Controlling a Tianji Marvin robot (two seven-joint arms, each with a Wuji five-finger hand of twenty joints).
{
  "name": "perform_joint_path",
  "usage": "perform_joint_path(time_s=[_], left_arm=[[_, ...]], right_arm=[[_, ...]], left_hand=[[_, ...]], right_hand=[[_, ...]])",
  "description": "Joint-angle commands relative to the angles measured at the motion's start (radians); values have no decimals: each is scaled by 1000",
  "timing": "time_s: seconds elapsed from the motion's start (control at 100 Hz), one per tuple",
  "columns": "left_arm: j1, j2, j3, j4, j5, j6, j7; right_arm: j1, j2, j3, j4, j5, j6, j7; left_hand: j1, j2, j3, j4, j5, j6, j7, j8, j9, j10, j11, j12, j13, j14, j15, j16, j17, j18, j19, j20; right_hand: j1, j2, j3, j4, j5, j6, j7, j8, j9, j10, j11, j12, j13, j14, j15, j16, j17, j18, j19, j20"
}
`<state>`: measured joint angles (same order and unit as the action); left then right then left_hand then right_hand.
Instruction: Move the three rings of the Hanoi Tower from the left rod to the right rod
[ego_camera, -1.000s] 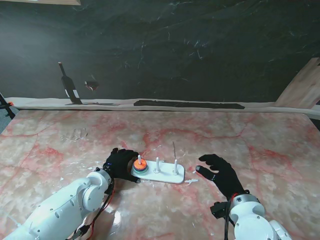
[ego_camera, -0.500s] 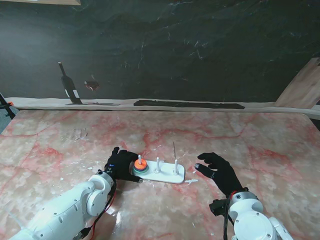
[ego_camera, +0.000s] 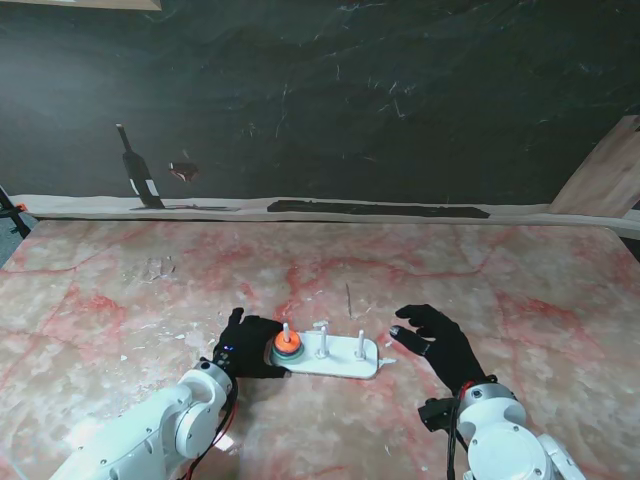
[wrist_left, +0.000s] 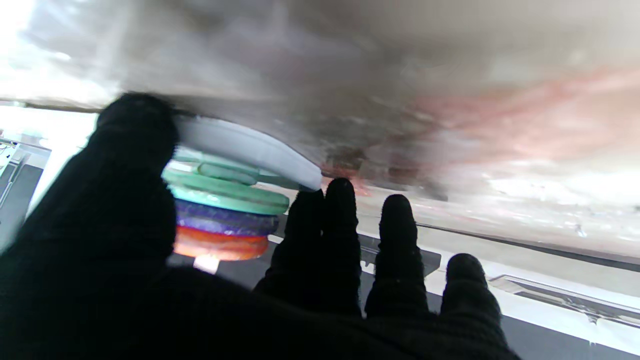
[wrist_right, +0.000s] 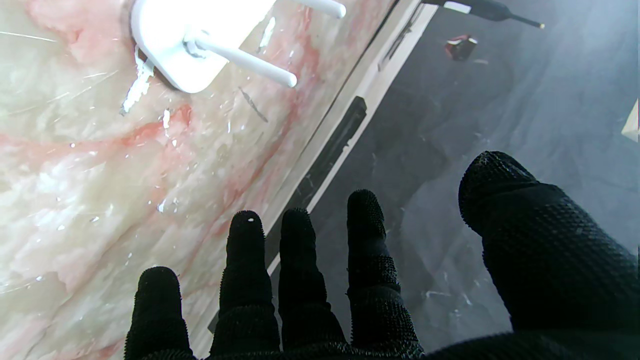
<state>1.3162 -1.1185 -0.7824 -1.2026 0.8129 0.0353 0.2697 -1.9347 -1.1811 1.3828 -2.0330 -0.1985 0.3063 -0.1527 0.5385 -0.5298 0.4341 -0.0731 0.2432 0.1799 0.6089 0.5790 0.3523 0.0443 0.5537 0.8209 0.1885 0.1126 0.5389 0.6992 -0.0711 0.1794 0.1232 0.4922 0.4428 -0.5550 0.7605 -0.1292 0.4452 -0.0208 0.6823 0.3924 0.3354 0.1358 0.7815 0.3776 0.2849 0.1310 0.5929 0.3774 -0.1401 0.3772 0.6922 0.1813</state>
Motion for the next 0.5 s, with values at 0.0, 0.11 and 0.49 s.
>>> perform_joint_path(time_s=[0.0,0.11,0.49], left_arm=[[72,10,17,17,10,9,-35],[131,19,-11,-33,33,40,-46],[256,23,-42,-157,68,143,-48]], right_arm=[[-9,-5,-2,-4,2,-2,-4],[-7,-6,-3,-4,5,2,-6],[-5,-10,-7,-3,5,13,-21]], left_hand=[[77,-42,5,57,51,-73,117,41,88,9,59,22,13,3,8,5,-15,11,-10,5],[76,-31,-7,58,48,-71,112,38,83,13,54,21,8,8,5,3,-13,12,-15,2],[94,12,-95,74,39,-51,91,29,61,30,47,23,-8,20,4,4,-7,7,-27,-14]], right_hand=[[-12,18,-25,21,10,-18,-3,15,-12,-5,5,-1,-5,-7,11,2,-10,2,-4,-4],[-12,22,-26,21,9,-16,-3,15,-11,-3,5,-1,-3,-7,13,3,-10,2,-3,-3],[-14,31,-30,23,-2,-10,0,14,-9,1,10,1,4,-3,20,7,-7,4,9,-2]])
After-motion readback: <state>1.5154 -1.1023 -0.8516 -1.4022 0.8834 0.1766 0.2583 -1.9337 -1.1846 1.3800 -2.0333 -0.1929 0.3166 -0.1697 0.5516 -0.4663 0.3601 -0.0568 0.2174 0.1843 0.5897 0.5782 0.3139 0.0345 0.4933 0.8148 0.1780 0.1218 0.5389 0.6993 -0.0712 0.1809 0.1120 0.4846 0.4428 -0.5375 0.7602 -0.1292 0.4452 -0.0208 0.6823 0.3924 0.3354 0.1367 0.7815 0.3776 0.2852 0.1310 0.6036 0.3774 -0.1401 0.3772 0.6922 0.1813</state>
